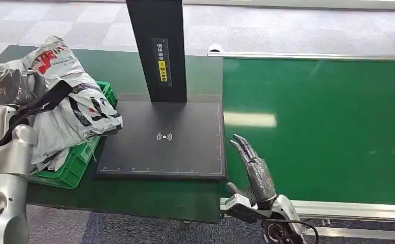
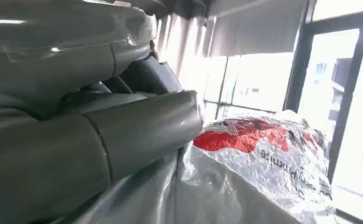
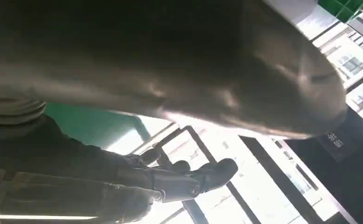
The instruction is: Moved the parcel from conveyor to table for the left to box.
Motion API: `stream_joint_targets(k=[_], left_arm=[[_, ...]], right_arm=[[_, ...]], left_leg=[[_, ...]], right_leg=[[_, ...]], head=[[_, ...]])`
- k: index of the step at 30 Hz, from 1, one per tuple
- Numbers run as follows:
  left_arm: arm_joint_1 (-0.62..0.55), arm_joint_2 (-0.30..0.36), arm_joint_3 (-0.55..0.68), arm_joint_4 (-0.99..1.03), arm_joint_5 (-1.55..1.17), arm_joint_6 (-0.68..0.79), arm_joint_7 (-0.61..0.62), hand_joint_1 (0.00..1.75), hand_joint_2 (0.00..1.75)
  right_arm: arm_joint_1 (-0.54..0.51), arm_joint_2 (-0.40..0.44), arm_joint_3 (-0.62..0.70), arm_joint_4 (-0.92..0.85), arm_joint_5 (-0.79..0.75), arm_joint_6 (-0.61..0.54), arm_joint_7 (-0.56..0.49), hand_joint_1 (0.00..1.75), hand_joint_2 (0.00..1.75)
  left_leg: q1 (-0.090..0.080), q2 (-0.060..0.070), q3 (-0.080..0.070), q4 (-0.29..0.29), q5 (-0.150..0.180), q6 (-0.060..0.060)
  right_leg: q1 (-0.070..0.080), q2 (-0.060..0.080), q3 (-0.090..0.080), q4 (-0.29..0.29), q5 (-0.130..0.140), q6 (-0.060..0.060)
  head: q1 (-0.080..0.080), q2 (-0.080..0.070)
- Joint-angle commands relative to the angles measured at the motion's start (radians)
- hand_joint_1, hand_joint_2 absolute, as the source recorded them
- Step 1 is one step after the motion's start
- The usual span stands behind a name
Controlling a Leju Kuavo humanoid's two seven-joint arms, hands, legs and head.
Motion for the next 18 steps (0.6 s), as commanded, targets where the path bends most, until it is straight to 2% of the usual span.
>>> stream_joint_targets(k=[1,4,5,7,8,9,10,12,18], left_arm=[[-0.164,0.063,-0.086,0.288,0.032,-0.168,0.069,1.75,0.00],[-0.178,0.075,-0.112,0.351,0.011,-0.200,0.084,1.75,0.00],[-0.182,0.072,-0.111,0.369,0.014,-0.213,0.091,1.71,1.75],[-0.185,0.068,-0.106,0.390,0.018,-0.220,0.143,1.64,1.75],[-0.187,0.068,-0.103,0.396,0.020,-0.223,0.156,1.45,1.75],[-0.191,0.069,-0.094,0.407,0.026,-0.230,0.184,0.09,1.75],[-0.194,0.073,-0.092,0.415,0.020,-0.218,0.216,0.00,1.75],[-0.191,0.077,-0.096,0.411,0.013,-0.168,0.232,0.00,1.75],[-0.193,0.078,-0.096,0.413,0.011,-0.167,0.232,0.00,1.75]], right_arm=[[-0.007,0.024,-0.028,0.006,0.017,0.029,0.001,0.00,0.00],[-0.006,0.030,-0.030,0.002,0.024,0.036,0.002,0.00,0.00],[-0.004,0.031,-0.031,-0.001,0.028,0.039,0.004,0.00,0.00],[-0.003,0.036,-0.035,-0.003,0.033,0.048,0.006,0.00,0.00],[-0.003,0.036,-0.034,-0.003,0.033,0.049,0.006,0.00,0.00],[-0.001,0.036,-0.033,-0.007,0.033,0.052,0.006,0.00,0.00],[0.001,0.034,-0.029,-0.011,0.033,0.056,0.006,0.00,0.00],[0.008,0.032,-0.028,-0.020,0.033,0.060,0.005,0.00,0.00],[0.011,0.031,-0.028,-0.023,0.033,0.059,0.005,0.00,0.00]], left_leg=[[0.001,0.000,0.000,0.000,0.000,-0.001],[0.001,0.000,0.000,0.000,0.000,-0.001],[0.000,0.000,0.002,-0.002,0.001,-0.002],[0.000,0.000,0.001,-0.001,0.000,-0.001],[0.000,0.000,0.001,-0.001,0.000,-0.001],[0.000,0.000,0.001,-0.001,0.000,-0.001],[0.000,0.000,0.002,-0.003,0.001,-0.001],[0.000,0.000,0.001,-0.001,0.000,-0.001],[0.000,0.000,0.001,-0.002,0.000,-0.001]], right_leg=[[0.001,-0.002,0.000,0.000,0.000,-0.002],[0.001,-0.002,0.001,0.000,0.000,-0.002],[0.000,-0.002,0.002,-0.001,0.000,-0.003],[0.000,-0.001,0.001,0.000,0.000,-0.002],[0.000,-0.002,0.001,-0.001,0.000,-0.002],[0.000,-0.002,0.001,-0.001,0.000,-0.002],[0.000,-0.002,0.002,-0.002,0.000,-0.003],[0.000,-0.001,0.001,0.000,0.000,-0.002],[0.000,-0.002,0.002,-0.001,0.000,-0.002]], head=[[0.000,0.000],[0.000,0.000],[0.000,0.000],[0.000,0.000],[0.000,0.000],[0.000,0.000],[0.000,0.000],[0.000,0.000],[0.000,0.000]])
